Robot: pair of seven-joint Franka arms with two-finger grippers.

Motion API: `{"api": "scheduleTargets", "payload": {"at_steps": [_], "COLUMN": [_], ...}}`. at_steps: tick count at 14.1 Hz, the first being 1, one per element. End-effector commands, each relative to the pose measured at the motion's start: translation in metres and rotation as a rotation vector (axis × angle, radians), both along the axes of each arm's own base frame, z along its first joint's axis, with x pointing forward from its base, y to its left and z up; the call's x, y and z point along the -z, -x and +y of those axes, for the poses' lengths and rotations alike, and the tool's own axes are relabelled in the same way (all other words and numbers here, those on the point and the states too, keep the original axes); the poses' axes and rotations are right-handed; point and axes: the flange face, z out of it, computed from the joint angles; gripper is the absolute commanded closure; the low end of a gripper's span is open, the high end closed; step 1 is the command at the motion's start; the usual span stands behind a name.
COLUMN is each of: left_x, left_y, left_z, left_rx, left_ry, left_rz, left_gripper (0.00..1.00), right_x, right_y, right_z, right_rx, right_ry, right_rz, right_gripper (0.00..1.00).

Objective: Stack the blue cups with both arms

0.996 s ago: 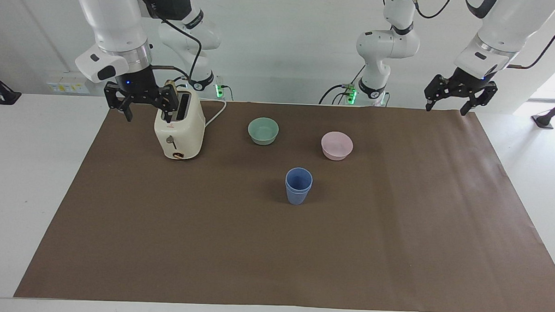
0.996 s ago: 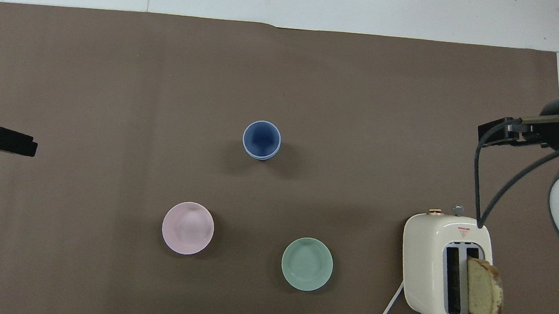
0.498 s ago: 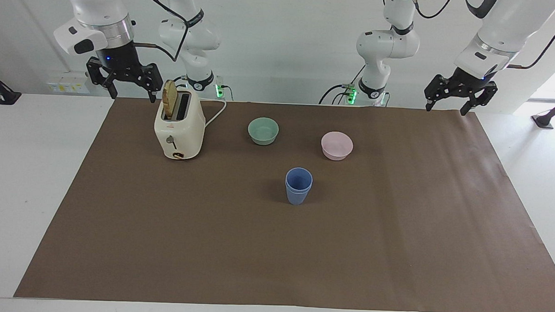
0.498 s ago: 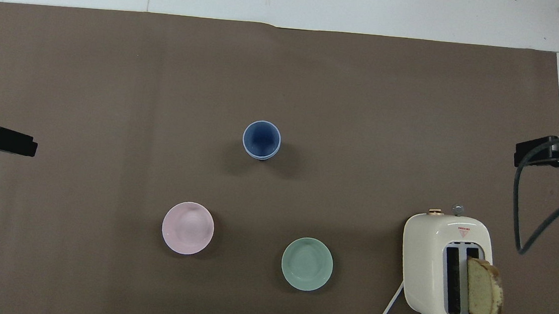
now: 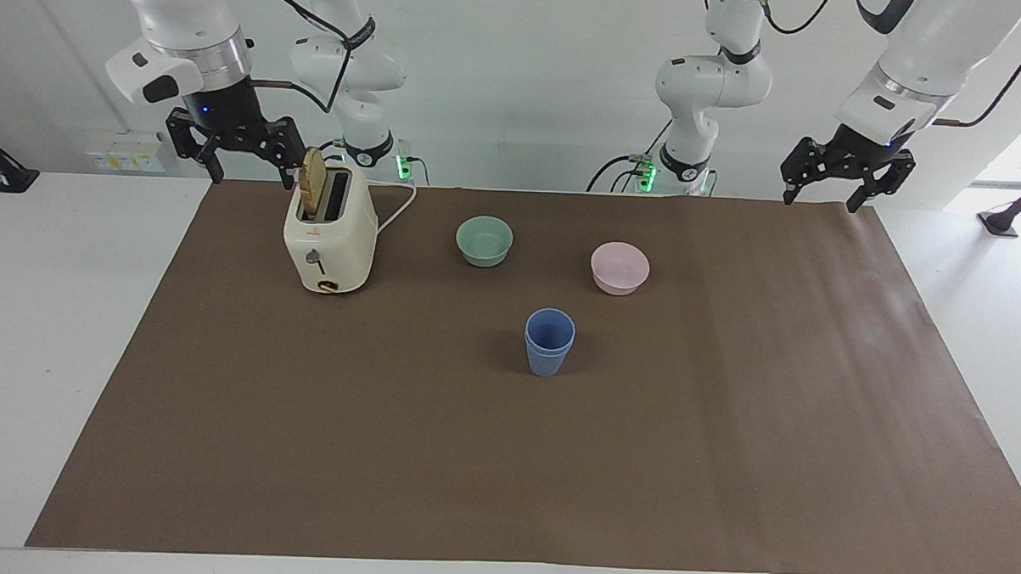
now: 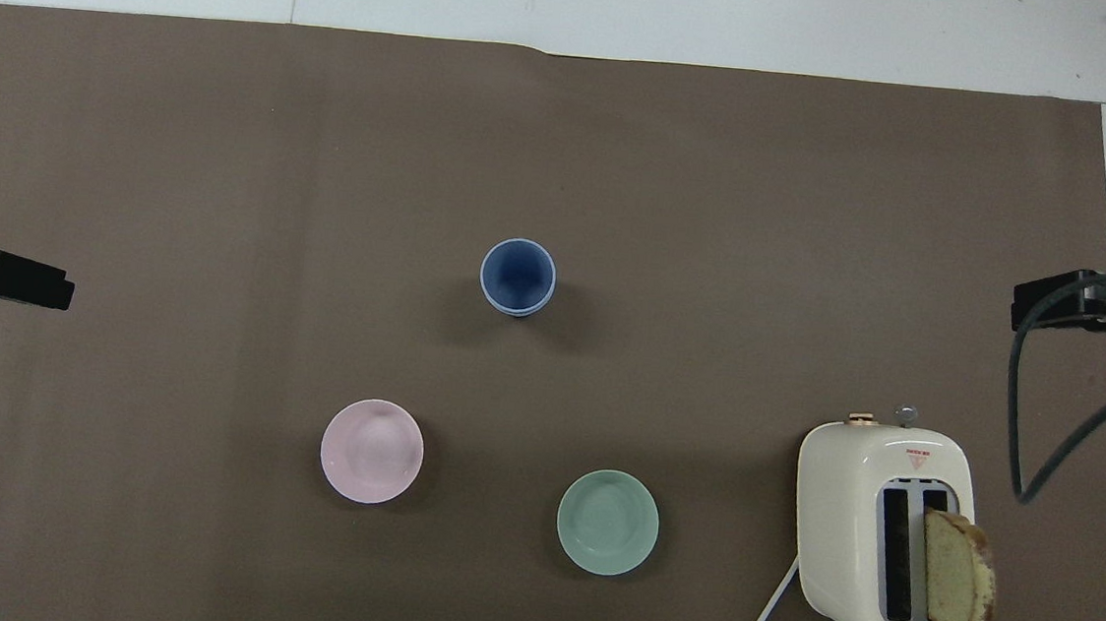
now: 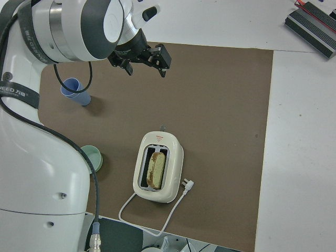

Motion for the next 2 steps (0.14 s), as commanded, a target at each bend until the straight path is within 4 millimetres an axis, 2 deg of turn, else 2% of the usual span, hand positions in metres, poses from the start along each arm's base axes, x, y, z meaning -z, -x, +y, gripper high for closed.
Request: {"api": "scheduleTargets", "payload": {"at_steps": [1, 2], "left_x": [-0.0022, -0.0022], "left_y": [0.0024, 0.0024], "left_z": [0.0017, 0.0017], "left_rx": [-0.012, -0.012], "left_ry": [0.003, 0.003], "left_rz": [0.008, 0.008], "left_gripper": [0.0, 0.0], "right_x": [0.0, -0.0001], "right_y": [0.0031, 0.0036], "right_z": [0.001, 0.0011], "right_rx": [-0.013, -0.014], "right_ry": [-0.019, -0.019], "right_rz": [-0.005, -0.005], "right_gripper": [0.0, 0.0]}}
